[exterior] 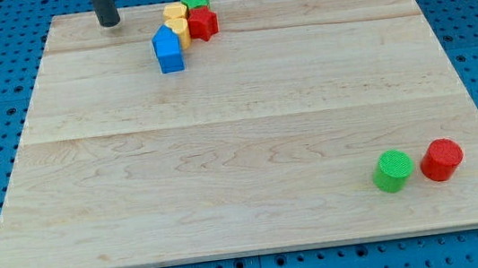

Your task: Move the green star to the center right side of the board

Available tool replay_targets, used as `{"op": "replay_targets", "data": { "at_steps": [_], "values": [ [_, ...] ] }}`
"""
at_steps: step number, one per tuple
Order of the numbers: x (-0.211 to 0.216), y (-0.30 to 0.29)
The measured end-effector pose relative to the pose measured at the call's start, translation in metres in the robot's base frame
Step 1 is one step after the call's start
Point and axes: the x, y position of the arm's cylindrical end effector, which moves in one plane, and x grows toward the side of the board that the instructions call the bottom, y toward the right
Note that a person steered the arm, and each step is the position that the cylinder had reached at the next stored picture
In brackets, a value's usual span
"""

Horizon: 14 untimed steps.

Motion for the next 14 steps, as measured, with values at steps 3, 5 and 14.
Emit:
{"op": "replay_targets", "data": {
  "at_steps": [3, 5, 14],
  "values": [
    [-0.014, 0.092],
    [-0.005, 0.134],
    [0.092, 0.259]
  ]
}}
